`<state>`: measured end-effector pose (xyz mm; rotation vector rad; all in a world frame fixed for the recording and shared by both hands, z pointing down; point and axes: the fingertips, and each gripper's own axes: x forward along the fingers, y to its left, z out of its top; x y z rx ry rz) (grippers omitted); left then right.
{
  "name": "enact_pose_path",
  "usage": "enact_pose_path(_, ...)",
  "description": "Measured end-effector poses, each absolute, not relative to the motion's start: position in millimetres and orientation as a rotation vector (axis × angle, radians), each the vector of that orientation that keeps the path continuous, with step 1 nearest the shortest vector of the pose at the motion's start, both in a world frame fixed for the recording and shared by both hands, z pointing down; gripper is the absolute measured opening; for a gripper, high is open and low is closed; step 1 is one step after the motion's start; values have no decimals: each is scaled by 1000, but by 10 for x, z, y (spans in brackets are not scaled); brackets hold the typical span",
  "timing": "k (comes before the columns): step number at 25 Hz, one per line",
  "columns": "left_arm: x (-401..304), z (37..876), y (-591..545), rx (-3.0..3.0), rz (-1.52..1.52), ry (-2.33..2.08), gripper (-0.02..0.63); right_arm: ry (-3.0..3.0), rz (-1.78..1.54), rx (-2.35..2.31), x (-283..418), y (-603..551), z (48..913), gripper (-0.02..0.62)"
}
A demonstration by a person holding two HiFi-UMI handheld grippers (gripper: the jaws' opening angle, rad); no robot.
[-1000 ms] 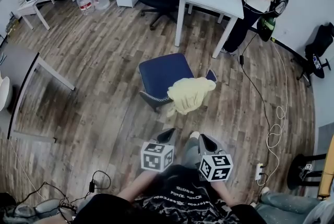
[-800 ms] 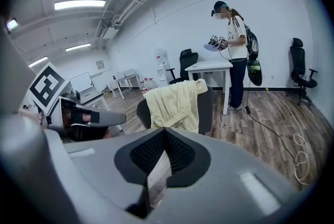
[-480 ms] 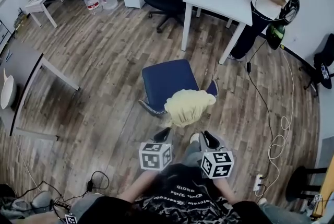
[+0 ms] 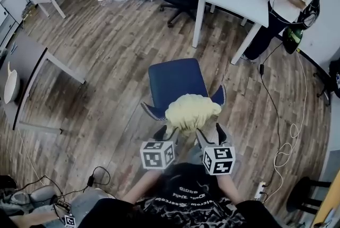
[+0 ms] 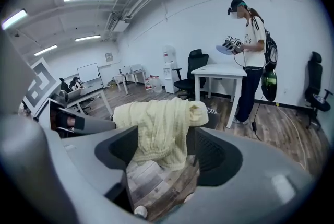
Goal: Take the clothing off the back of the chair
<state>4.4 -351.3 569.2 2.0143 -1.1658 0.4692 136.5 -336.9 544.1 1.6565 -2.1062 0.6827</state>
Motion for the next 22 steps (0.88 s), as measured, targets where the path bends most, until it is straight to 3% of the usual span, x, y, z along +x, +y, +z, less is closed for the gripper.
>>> enact_pose_path(11,196,5728,-3725,1945,481,-1147,202,-2080,597,1544,1406,-3813,5545,457)
enact_pose_path(22,268,5790,-3792,1886,472,-1171,201,-2052,355,1467,1321,-3974,5580,462)
